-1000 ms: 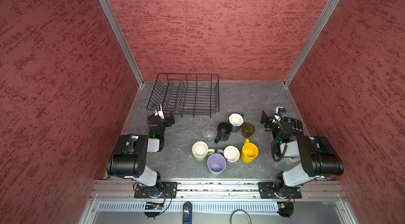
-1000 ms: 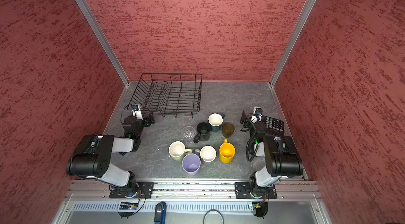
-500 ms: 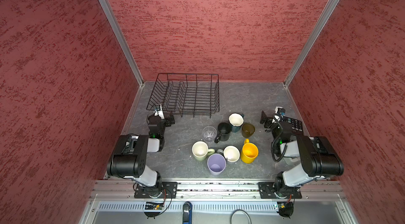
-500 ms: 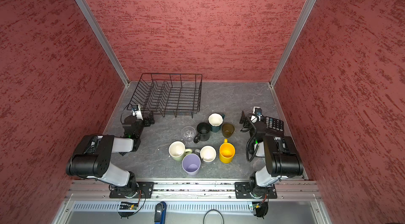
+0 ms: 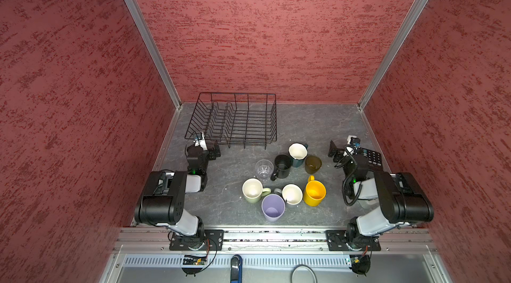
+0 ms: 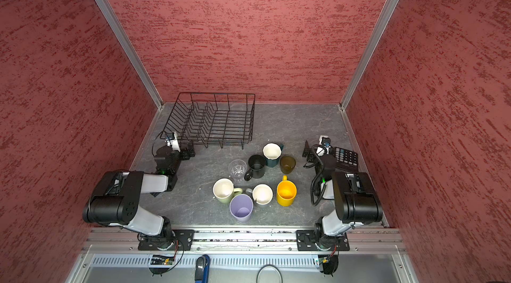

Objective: Load cups into a dish rack
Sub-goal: Pick up the cup from the center of the table.

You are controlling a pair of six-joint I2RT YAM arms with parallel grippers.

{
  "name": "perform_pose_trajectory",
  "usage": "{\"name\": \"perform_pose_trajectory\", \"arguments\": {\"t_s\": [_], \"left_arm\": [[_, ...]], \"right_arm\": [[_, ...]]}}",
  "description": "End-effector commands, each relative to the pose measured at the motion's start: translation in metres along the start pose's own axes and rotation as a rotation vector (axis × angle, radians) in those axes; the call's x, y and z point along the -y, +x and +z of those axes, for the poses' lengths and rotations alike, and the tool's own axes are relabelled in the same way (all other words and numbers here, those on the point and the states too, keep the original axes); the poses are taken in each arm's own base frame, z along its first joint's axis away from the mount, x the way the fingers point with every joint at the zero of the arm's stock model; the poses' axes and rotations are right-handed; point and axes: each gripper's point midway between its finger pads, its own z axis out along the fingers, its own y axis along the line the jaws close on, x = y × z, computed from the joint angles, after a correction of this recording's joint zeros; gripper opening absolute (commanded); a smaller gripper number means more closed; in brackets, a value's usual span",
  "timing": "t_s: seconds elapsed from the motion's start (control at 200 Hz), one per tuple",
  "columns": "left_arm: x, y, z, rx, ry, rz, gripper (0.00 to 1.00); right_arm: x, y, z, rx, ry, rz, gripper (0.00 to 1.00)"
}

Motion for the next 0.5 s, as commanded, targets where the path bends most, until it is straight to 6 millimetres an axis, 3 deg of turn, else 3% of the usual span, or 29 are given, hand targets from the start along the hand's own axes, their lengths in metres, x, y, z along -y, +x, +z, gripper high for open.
{"name": "perform_pose_trajectory", "arguments": {"t_s": [0.0, 0.21, 0.296, 0.371, 0.496], "left_arm": [[-0.002, -0.015, 0.001, 0.032, -0.012, -0.018, 1.0], [-0.004, -0.012, 0.0, 0.054, -0.027, -0.017, 1.0], [-0.006, -0.017, -0.003, 0.068, -0.054, -0.013, 1.0], [0.004, -0.028, -0.013, 0.094, -0.039, 0.025, 1.0], [0.016, -0.07, -0.032, 0.069, -0.073, 0.051, 1.0]], "right_arm": [[0.004, -0.013, -0.005, 0.062, 0.015, 0.001, 0.99], [0.008, -0.009, 0.008, 0.011, 0.042, 0.012, 0.99], [0.008, -0.014, 0.004, 0.032, 0.047, 0.016, 0.99], [0.018, -0.026, -0.005, 0.064, 0.105, 0.035, 0.99], [0.034, -0.076, -0.004, 0.034, 0.231, 0.127, 0.99]]}}
